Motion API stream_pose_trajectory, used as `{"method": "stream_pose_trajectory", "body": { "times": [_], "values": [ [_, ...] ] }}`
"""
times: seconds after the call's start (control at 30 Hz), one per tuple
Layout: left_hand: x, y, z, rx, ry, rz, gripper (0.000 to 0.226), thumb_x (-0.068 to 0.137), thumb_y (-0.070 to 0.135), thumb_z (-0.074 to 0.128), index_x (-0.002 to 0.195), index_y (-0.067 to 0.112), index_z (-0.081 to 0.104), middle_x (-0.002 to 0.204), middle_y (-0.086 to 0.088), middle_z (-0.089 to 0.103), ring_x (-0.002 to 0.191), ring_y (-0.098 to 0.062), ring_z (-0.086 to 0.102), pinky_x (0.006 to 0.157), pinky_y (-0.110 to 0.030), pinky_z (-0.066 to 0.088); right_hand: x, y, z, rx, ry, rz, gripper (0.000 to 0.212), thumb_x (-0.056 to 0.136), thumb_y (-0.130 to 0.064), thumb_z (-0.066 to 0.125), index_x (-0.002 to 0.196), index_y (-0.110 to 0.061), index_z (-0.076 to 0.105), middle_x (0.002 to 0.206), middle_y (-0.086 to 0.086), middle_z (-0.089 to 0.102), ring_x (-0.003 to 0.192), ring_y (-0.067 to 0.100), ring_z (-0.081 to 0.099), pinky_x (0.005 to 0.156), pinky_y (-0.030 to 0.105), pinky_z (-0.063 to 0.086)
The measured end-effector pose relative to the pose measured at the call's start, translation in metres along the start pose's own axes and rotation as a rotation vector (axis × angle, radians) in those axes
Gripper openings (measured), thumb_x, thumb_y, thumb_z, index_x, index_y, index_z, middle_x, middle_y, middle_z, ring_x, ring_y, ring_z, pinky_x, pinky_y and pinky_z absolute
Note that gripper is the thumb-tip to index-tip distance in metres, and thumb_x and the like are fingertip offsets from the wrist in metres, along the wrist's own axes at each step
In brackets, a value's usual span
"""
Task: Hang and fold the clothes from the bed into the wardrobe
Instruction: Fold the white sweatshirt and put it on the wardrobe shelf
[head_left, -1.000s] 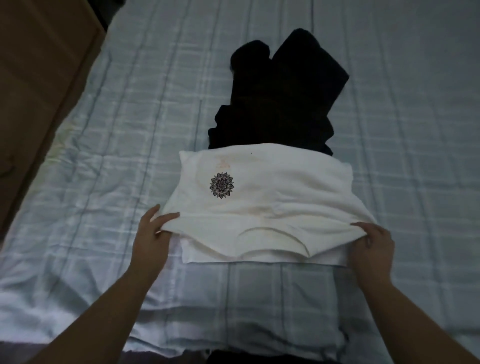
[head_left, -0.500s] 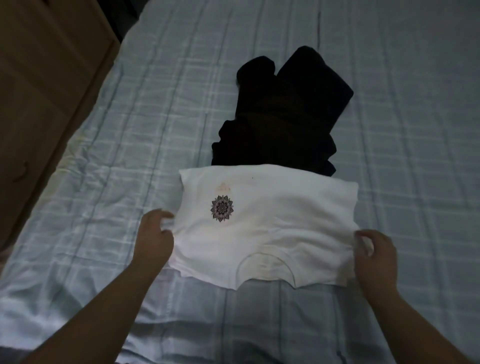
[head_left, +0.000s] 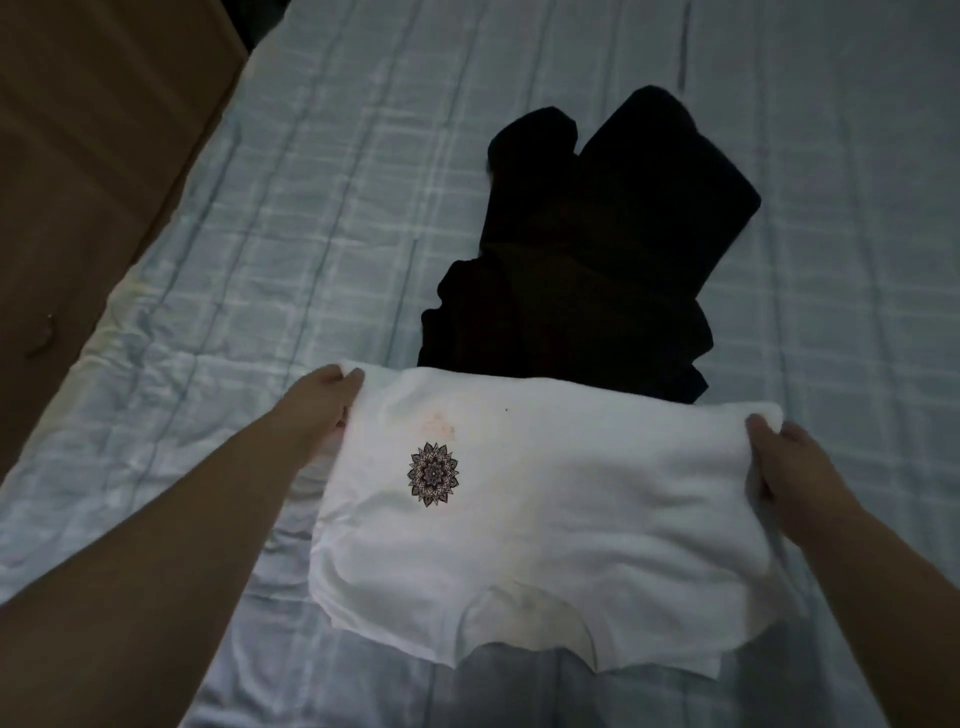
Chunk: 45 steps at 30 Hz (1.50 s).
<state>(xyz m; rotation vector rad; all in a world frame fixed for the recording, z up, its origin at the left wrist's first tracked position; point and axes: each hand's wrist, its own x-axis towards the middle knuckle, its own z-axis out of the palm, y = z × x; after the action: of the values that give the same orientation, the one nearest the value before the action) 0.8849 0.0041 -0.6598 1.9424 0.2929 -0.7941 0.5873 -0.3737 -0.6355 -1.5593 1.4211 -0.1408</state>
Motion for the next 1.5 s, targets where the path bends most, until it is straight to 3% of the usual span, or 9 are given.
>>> {"method": "stream_pose_trajectory", "body": {
  "times": [0.13, 0.4, 0.6, 0.73, 0.83, 0.93, 1.03, 1.27, 1.5],
  "values": [
    [0.01, 0.0, -0.001, -0.013, 0.267, 0.242, 0.036, 0.096, 0.04, 0.053, 0.085, 0.006, 0.049, 0.074, -0.011, 0.045, 0.067, -0.017, 0.041, 0.06, -0.032, 0.035, -0.002, 0.003, 0.001, -0.141, 0.182, -0.269, 0.025, 0.104, -0.039, 0.041, 0.113, -0.016, 0.047, 0.101, 0.009, 0.054, 0.094, 0.027, 0.052, 0.082, 0.044, 0.04],
    [0.017, -0.005, 0.024, 0.266, 0.534, 0.31, 0.025, 0.103, 0.034, 0.043, 0.09, 0.012, 0.045, 0.072, -0.004, 0.05, 0.072, -0.026, 0.046, 0.067, -0.032, 0.031, 0.02, 0.013, 0.029, -0.217, 0.265, -0.258, 0.024, 0.104, -0.038, 0.039, 0.107, -0.015, 0.044, 0.09, 0.013, 0.052, 0.083, 0.026, 0.047, 0.075, 0.038, 0.034],
    [0.021, -0.013, 0.036, 0.54, 0.479, 0.197, 0.037, 0.101, 0.043, 0.045, 0.107, 0.007, 0.043, 0.101, -0.023, 0.063, 0.093, -0.042, 0.061, 0.076, -0.044, 0.046, 0.02, 0.011, 0.033, -0.239, 0.219, -0.19, 0.028, 0.102, -0.042, 0.043, 0.11, -0.015, 0.045, 0.095, 0.019, 0.057, 0.09, 0.039, 0.057, 0.078, 0.043, 0.041],
    [0.008, -0.002, 0.037, 0.389, 0.515, 0.283, 0.044, 0.091, 0.036, 0.064, 0.111, 0.0, 0.046, 0.111, -0.025, 0.057, 0.101, -0.043, 0.057, 0.092, -0.049, 0.048, 0.016, 0.015, 0.012, -0.092, 0.159, -0.093, 0.051, 0.098, -0.053, 0.047, 0.116, -0.006, 0.054, 0.113, 0.022, 0.063, 0.104, 0.037, 0.058, 0.089, 0.044, 0.042],
    [-0.035, 0.004, 0.045, 0.473, 0.542, 0.495, 0.036, 0.089, 0.01, 0.063, 0.12, -0.004, 0.05, 0.119, -0.024, 0.052, 0.111, -0.037, 0.049, 0.096, -0.027, 0.033, 0.005, 0.032, -0.01, 0.065, -0.046, 0.071, 0.088, 0.07, -0.085, 0.056, 0.092, 0.0, 0.059, 0.092, 0.026, 0.065, 0.081, 0.028, 0.059, 0.082, 0.045, 0.05],
    [-0.099, 0.009, 0.086, 0.482, 0.394, 0.756, 0.033, 0.082, -0.003, 0.055, 0.114, 0.003, 0.055, 0.113, -0.01, 0.052, 0.11, -0.023, 0.044, 0.096, -0.024, 0.032, -0.008, 0.044, -0.02, 0.092, -0.15, 0.138, 0.059, 0.072, -0.064, 0.074, 0.075, -0.006, 0.061, 0.077, 0.011, 0.061, 0.081, 0.027, 0.057, 0.078, 0.04, 0.046],
    [-0.152, 0.009, 0.145, 0.462, 0.056, 0.901, 0.036, 0.079, 0.0, 0.051, 0.113, 0.008, 0.057, 0.112, 0.004, 0.047, 0.108, -0.006, 0.042, 0.1, -0.014, 0.033, -0.017, 0.049, -0.025, 0.108, -0.252, 0.058, 0.026, 0.079, -0.034, 0.074, 0.098, -0.017, 0.069, 0.1, 0.01, 0.072, 0.103, 0.036, 0.066, 0.095, 0.053, 0.051],
    [-0.209, 0.022, 0.257, 0.45, -0.39, 0.616, 0.033, 0.096, 0.017, 0.052, 0.126, 0.026, 0.047, 0.108, 0.007, 0.051, 0.085, -0.003, 0.053, 0.071, -0.011, 0.038, -0.064, 0.045, -0.054, 0.126, -0.462, -0.143, 0.086, 0.069, -0.016, 0.066, 0.145, -0.045, 0.041, 0.129, -0.008, 0.064, 0.111, 0.016, 0.066, 0.091, 0.048, 0.056],
    [-0.243, 0.033, 0.272, 0.325, -0.504, 0.426, 0.058, 0.09, 0.053, 0.06, 0.141, 0.04, 0.036, 0.123, 0.001, 0.056, 0.105, -0.012, 0.06, 0.091, -0.035, 0.054, -0.129, 0.032, -0.058, 0.405, -0.619, -0.174, 0.09, 0.073, 0.008, 0.05, 0.146, -0.042, 0.039, 0.134, 0.0, 0.062, 0.124, 0.024, 0.06, 0.101, 0.057, 0.049]
  ]
}}
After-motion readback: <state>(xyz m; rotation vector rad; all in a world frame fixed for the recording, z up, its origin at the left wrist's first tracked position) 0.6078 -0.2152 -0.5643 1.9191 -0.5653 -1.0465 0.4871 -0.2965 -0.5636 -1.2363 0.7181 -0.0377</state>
